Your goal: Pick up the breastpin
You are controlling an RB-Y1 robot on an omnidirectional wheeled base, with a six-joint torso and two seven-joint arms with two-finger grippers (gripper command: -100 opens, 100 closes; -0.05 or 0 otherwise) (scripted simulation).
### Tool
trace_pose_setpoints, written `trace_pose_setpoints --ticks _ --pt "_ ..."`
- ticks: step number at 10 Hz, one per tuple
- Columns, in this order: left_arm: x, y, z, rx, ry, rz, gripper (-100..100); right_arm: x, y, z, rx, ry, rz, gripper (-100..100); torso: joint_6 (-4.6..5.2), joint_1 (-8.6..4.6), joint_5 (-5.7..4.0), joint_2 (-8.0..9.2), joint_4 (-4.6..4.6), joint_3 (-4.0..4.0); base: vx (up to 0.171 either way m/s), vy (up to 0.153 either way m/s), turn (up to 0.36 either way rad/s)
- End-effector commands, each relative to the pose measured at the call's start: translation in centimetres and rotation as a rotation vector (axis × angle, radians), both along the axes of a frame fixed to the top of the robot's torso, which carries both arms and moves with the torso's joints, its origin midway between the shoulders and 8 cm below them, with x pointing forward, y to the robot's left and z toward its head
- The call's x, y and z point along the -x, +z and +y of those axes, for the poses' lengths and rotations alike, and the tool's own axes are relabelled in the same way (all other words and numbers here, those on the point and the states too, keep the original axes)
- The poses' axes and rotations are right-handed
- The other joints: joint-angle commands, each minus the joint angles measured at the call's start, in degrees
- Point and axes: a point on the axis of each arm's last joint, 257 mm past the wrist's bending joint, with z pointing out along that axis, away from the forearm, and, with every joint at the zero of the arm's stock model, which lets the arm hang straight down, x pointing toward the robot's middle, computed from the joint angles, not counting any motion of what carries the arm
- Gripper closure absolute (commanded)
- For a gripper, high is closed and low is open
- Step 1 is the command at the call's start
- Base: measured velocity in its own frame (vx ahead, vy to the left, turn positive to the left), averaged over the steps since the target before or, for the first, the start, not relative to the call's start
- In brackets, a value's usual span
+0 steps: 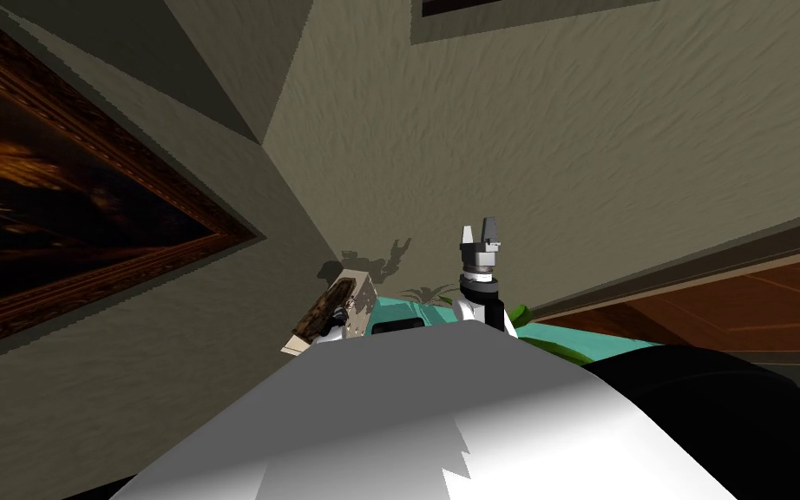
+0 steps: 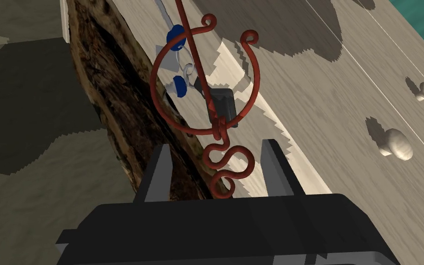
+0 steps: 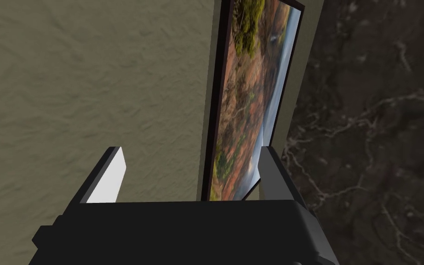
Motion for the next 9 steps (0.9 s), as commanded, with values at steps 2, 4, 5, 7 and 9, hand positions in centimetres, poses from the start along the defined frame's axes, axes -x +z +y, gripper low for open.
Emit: trace_pose_setpoints --ticks 2,4,5,7,9 --pt "0.03 -0.03 0.0 0.0 0.0 0.001 100 0.0 0.0 0.0 0.0 0.0 0.0 0 0.01 -0.03 -0.01 0.04 0.02 0.03 0.0 0.0 0.0" --pt "-0.02 0.02 0.01 0.0 0.0 0.0 100 0.0 0.0 0.0 0.0 0.0 0.0 0 0.0 -0.03 0.0 0.06 0.01 0.04 0.0 0.0 0.0" --pt "-0.03 0.02 0.01 0.0 0.0 -0.001 0 0.0 0.0 0.0 0.0 0.0 0.0 0 0.0 -0.02 0.0 0.06 0.01 0.04 0.0 0.0 0.0" --pt "-0.38 0.61 0.5 0.002 0.005 0.004 100 0.0 0.0 0.0 0.0 0.0 0.0 0 0.01 -0.09 -0.01 0.23 0.02 0.11 -0.067 -0.031 -0.033" --pt "-0.51 0.8 0.61 0.001 0.005 0.001 100 0.0 0.0 0.0 0.0 0.0 0.0 0 -0.01 -0.21 -0.02 0.34 0.03 0.17 -0.053 -0.035 -0.005"
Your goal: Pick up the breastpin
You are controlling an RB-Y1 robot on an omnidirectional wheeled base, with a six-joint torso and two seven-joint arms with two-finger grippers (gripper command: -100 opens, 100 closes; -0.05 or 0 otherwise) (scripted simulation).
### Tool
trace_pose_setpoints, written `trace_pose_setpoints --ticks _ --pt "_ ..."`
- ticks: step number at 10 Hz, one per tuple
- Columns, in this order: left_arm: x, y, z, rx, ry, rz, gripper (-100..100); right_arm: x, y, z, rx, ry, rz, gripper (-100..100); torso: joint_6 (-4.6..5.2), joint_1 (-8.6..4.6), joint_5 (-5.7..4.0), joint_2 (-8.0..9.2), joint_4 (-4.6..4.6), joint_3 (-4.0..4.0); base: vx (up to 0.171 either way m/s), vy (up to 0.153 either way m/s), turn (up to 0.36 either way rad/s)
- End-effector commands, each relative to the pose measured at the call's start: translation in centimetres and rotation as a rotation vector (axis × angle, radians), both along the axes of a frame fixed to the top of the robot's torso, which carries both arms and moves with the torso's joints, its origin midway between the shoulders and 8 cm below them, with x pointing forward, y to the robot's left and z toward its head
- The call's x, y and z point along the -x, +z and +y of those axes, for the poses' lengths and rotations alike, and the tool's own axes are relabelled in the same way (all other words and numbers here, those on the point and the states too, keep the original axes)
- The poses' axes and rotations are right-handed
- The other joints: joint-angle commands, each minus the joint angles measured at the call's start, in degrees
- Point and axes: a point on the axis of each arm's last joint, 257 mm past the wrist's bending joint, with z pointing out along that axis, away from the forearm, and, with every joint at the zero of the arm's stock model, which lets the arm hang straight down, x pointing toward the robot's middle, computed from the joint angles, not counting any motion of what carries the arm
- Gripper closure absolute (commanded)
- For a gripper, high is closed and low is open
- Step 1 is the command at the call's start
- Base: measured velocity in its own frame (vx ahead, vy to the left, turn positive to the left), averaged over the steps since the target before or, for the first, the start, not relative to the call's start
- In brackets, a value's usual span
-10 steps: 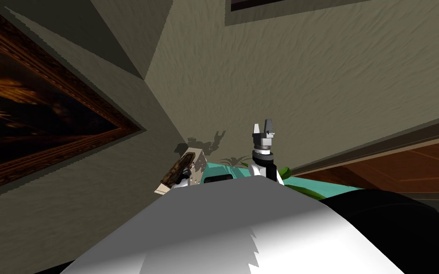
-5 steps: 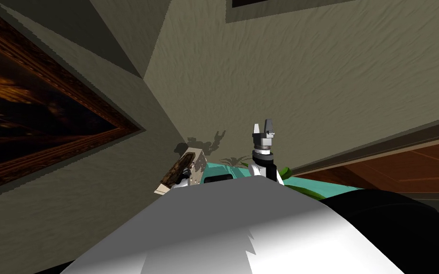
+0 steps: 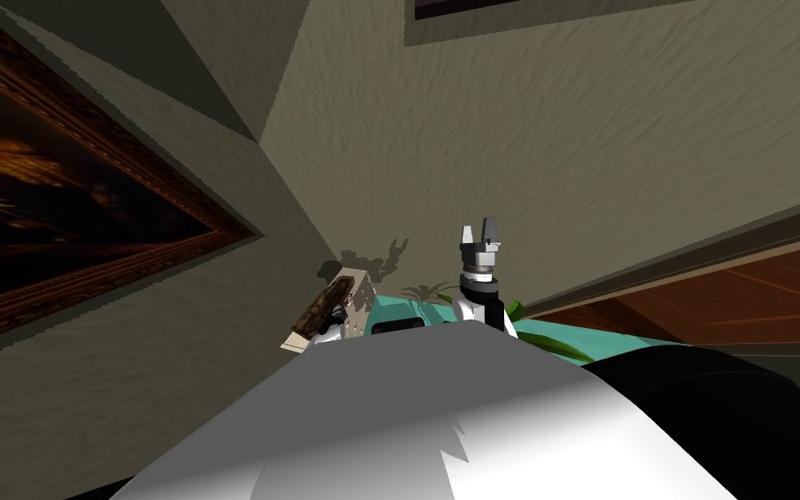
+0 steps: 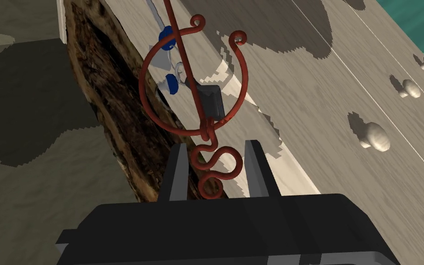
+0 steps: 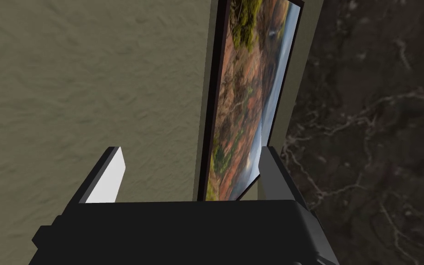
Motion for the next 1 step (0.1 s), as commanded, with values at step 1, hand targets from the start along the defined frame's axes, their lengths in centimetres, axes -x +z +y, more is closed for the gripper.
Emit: trace_pose_setpoints --ticks 1 --pt "0.0 0.0 0.0 0.0 0.0 0.0 0 0.0 0.0 0.0 0.0 0.0 0.0 0 0.0 0.0 0.0 0.0 0.0 0.0 -0.007 -0.005 0.001"
